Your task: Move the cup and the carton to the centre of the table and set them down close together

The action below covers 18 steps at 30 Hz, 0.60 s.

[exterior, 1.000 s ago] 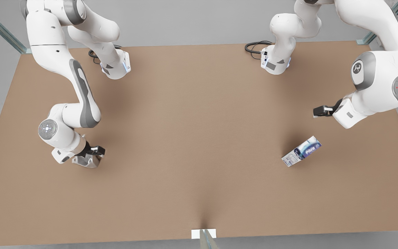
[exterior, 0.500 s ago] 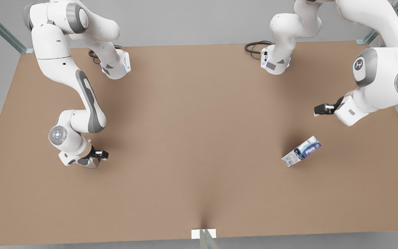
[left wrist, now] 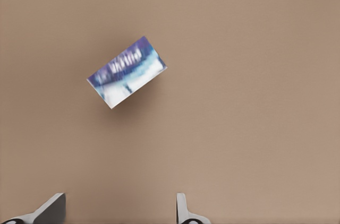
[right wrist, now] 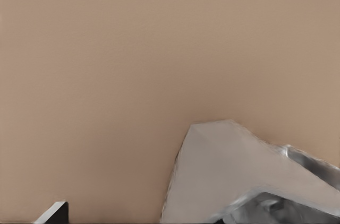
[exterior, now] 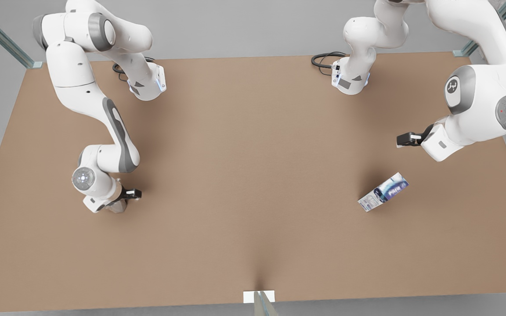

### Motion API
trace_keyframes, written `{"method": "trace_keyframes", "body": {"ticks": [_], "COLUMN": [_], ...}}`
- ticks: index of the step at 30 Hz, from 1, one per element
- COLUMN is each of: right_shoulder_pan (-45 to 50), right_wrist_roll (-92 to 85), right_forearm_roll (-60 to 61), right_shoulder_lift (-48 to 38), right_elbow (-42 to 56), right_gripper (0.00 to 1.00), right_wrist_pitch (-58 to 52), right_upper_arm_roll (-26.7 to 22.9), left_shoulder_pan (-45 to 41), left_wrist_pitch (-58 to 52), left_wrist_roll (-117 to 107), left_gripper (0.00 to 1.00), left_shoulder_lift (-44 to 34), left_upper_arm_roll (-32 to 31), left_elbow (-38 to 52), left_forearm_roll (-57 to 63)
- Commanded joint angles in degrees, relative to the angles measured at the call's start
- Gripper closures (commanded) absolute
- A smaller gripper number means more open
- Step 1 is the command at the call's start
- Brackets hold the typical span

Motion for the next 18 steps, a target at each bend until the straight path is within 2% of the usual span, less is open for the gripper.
{"method": "trace_keyframes", "body": {"ticks": [1, 6, 7, 8, 9, 10, 18], "right_shoulder_pan": [0.0, 0.0, 0.0, 0.0, 0.0, 0.0, 0.8], "right_wrist_roll": [0.0, 0.1, 0.2, 0.2, 0.3, 0.3, 0.3], "right_forearm_roll": [-0.1, 0.3, 0.4, 0.4, 0.5, 0.5, 0.5], "right_shoulder_lift": [0.1, 1.0, 1.0, 1.0, 1.0, 0.9, -0.2], "right_elbow": [0.2, 1.1, 1.1, 1.2, 1.2, 1.3, 0.7], "right_gripper": [0.00, 0.01, 0.06, 0.38, 0.62, 0.79, 0.79], "right_wrist_pitch": [0.0, 0.2, 0.2, 0.2, 0.2, 0.2, 0.0], "right_upper_arm_roll": [0.0, -0.5, -0.4, -0.5, -0.5, -0.5, -1.1], "left_shoulder_pan": [0.0, 0.0, 0.0, 0.0, 0.0, 0.0, 0.2], "left_wrist_pitch": [0.0, 0.3, 0.4, 0.5, 0.7, 0.6, 0.9], "left_wrist_roll": [0.0, 0.1, 0.1, 0.1, 0.1, 0.1, 0.1], "left_gripper": [0.00, 0.00, 0.00, 0.00, 0.00, 0.00, 0.00], "left_shoulder_lift": [0.0, 0.0, 0.0, 0.0, 0.0, 0.1, 0.1], "left_upper_arm_roll": [0.0, 0.0, 0.0, 0.0, 0.0, 0.0, 0.0], "left_elbow": [0.0, 0.1, 0.1, 0.1, 0.1, 0.1, 0.2], "left_forearm_roll": [0.0, 0.0, 0.0, 0.0, 0.0, 0.0, -0.1]}}
